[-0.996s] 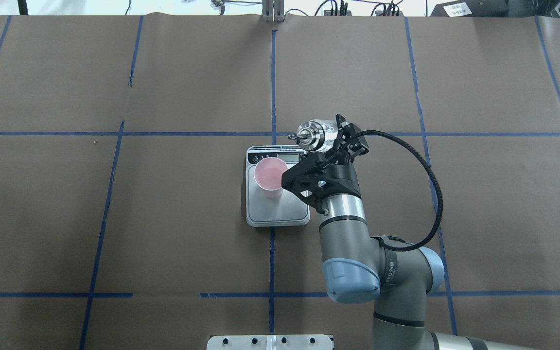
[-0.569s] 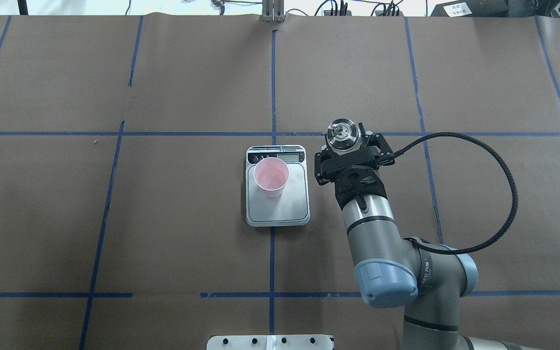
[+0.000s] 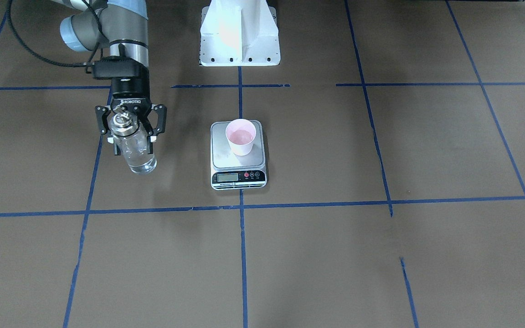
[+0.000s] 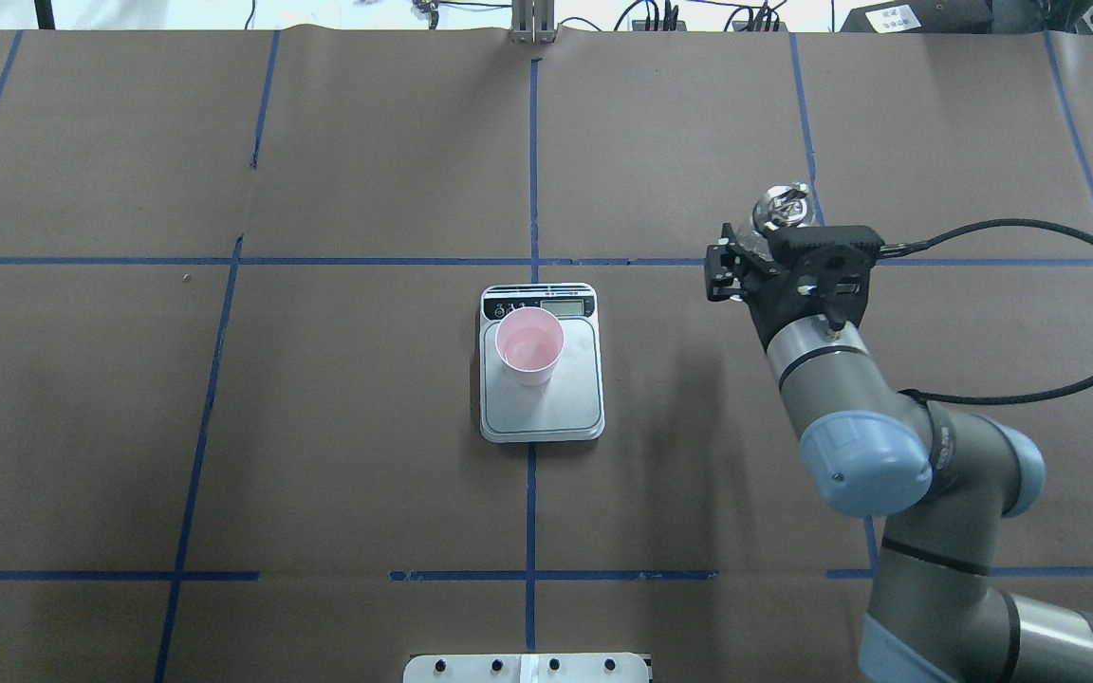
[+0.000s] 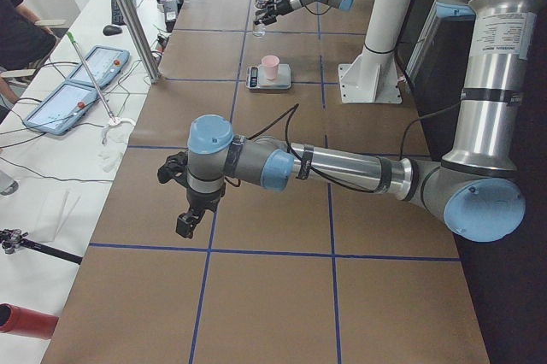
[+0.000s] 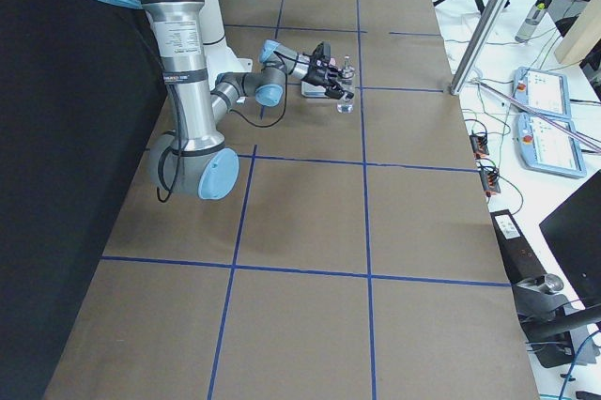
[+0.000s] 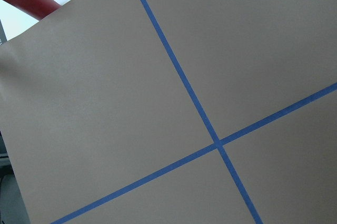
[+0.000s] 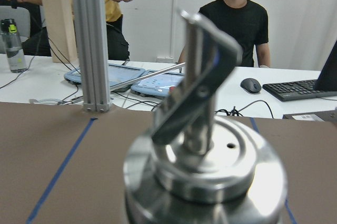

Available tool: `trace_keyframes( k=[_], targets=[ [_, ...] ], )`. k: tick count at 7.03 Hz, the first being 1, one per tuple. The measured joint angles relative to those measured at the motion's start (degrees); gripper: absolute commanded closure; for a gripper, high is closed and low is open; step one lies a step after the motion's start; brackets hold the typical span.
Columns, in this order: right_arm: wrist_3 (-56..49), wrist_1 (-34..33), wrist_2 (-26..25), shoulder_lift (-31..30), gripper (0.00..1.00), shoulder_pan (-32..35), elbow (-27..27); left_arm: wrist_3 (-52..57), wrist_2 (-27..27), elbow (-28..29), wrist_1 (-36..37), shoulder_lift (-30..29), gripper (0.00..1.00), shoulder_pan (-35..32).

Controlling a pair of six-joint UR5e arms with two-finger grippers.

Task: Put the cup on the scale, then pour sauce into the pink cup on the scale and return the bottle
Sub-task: 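Carry the bottle back and lower it to its original spot with the right gripper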

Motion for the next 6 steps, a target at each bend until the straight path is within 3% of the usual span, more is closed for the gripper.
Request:
trace_keyframes(
  k=[2, 6],
  targets=[
    [7.4, -0.7, 7.5, -4.0, 1.0, 4.5, -0.5, 0.0, 0.1, -1.1, 0.0, 0.0, 0.0, -0.1],
    [9.6, -2.0, 6.5, -5.9, 1.0, 5.1, -3.1, 0.0, 0.3, -2.1, 0.1, 0.0, 0.0, 0.0]
  ],
)
